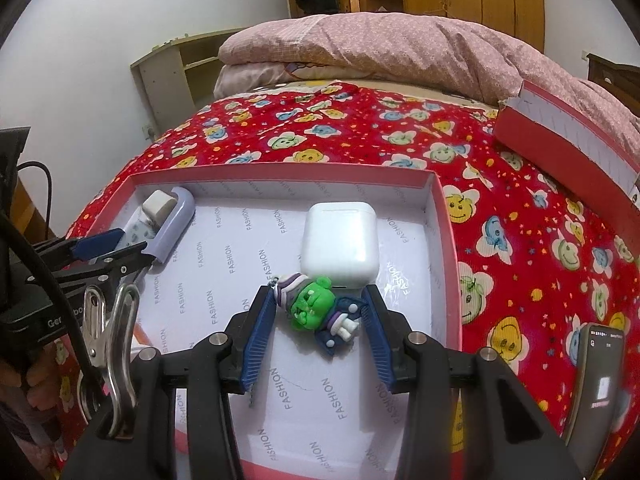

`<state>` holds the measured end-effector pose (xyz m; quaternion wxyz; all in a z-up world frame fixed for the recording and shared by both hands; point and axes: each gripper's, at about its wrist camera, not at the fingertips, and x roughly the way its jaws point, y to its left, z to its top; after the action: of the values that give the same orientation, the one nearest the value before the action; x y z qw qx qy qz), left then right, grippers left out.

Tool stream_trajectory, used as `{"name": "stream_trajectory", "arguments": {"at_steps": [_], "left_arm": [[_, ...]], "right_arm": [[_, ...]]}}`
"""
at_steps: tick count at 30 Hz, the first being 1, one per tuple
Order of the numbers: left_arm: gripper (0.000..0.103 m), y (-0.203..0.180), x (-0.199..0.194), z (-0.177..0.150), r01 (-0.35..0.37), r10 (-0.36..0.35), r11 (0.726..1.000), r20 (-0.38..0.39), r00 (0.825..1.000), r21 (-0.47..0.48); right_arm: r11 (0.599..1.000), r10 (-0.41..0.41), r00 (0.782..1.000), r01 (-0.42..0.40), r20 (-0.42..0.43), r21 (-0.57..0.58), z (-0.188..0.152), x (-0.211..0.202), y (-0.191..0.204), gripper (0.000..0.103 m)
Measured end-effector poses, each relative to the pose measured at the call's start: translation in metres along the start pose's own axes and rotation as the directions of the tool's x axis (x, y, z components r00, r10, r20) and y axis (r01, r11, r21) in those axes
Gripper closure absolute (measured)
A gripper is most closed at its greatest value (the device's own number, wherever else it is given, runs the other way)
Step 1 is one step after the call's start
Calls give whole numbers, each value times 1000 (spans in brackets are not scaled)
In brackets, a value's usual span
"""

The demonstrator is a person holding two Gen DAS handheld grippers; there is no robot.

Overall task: Organize rigid objects
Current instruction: 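Carry gray plate and green figurine into the tray and open both grippers, then withdraw both grippers from the tray back toward the object pile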

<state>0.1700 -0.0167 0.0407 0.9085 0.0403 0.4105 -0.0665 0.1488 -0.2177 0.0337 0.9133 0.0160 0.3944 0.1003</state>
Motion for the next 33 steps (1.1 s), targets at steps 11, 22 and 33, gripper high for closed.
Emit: {"name": "stream_trajectory", "arguments": {"at_steps": [11, 22, 33], "left_arm": [[42, 0, -6, 1, 26, -26, 999, -2, 1000, -26], [42, 2, -41, -8, 42, -41, 999, 37, 998, -30], [41, 6, -84, -36, 54, -52, 998, 63, 997, -25]], "right_arm": [[1000, 1, 1000, -1, 6, 16, 1, -1, -2, 45], [999, 12, 999, -14, 50, 31, 0, -27, -1, 44], [998, 37, 998, -40, 60, 55, -25, -61, 1, 44]]}}
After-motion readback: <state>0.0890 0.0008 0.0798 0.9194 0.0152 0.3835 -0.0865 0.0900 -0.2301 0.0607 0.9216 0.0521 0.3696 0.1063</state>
